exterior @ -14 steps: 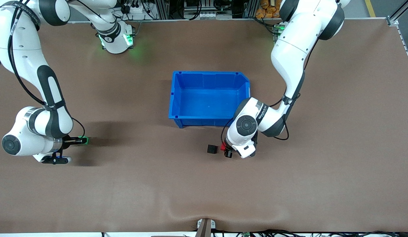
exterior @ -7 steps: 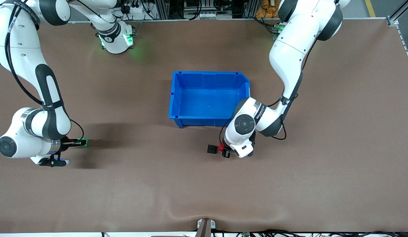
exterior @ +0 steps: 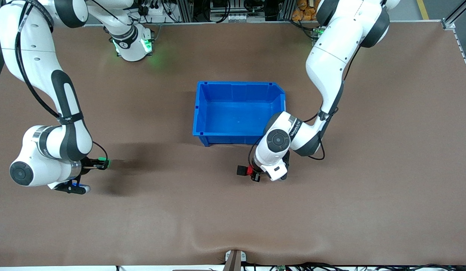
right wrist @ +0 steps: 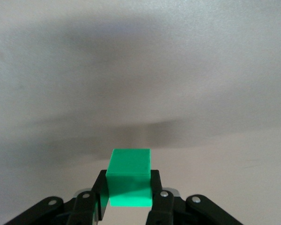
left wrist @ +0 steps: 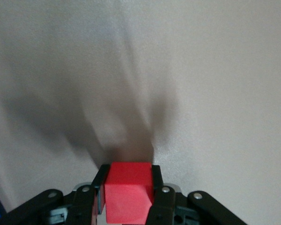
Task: Attach green and red cubes to black cube
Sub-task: 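Place the red cube against the black cube while the right gripper lifts green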
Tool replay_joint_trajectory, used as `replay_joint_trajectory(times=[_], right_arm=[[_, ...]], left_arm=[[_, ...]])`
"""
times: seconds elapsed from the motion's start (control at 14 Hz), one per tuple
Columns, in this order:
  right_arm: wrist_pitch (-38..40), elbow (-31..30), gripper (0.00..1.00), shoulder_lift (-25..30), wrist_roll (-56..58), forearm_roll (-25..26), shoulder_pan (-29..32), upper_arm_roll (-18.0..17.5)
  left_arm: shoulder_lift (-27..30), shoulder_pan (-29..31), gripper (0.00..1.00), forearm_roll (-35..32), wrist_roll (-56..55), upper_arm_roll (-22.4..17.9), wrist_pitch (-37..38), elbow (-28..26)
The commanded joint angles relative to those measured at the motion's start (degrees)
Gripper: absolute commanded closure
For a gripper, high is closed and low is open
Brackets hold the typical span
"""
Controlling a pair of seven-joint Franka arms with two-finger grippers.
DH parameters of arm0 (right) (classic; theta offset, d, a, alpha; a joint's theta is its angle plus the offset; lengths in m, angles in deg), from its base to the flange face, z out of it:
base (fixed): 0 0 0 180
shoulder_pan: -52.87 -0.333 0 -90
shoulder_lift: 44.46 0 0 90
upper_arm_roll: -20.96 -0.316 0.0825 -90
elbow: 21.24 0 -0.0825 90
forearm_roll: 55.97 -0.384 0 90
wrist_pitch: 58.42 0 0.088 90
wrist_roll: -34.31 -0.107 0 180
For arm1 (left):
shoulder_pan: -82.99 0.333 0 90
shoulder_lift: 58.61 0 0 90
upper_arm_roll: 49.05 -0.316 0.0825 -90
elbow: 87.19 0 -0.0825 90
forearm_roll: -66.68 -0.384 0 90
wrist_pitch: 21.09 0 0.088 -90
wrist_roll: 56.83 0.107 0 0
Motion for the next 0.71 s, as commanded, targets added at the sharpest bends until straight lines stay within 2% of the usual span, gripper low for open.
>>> replay_joint_trajectory(times=[0.0,0.21,0.36,0.5,0.64], right_arm=[[1.2,0.6,1.00,1.1,-4.8,-2.0,-1.0,-0.5],[1.2,0.7,1.00,1.1,-8.3,-6.1,-2.7,-0.5],[1.2,1.4,1.00,1.1,-10.4,-6.8,-3.3,-0.5],[1.2,1.4,1.00,1.1,-12.1,-6.8,-3.5,-0.6],[1.2,1.4,1.00,1.1,-15.1,-8.9,-4.2,-0.6]], left_arm=[[-1.6,-1.6,1.00,0.2,0.5,-0.9,-0.9,2.3],[-1.9,-1.7,1.00,0.2,-0.1,-0.9,-2.2,2.8],[-2.5,-2.5,1.00,0.4,-0.9,-0.9,-2.4,3.7],[-2.5,-3.0,1.00,0.4,-5.6,-0.9,-2.4,3.8],[-2.5,-4.5,1.00,0.4,-9.2,-2.2,-2.4,3.8]])
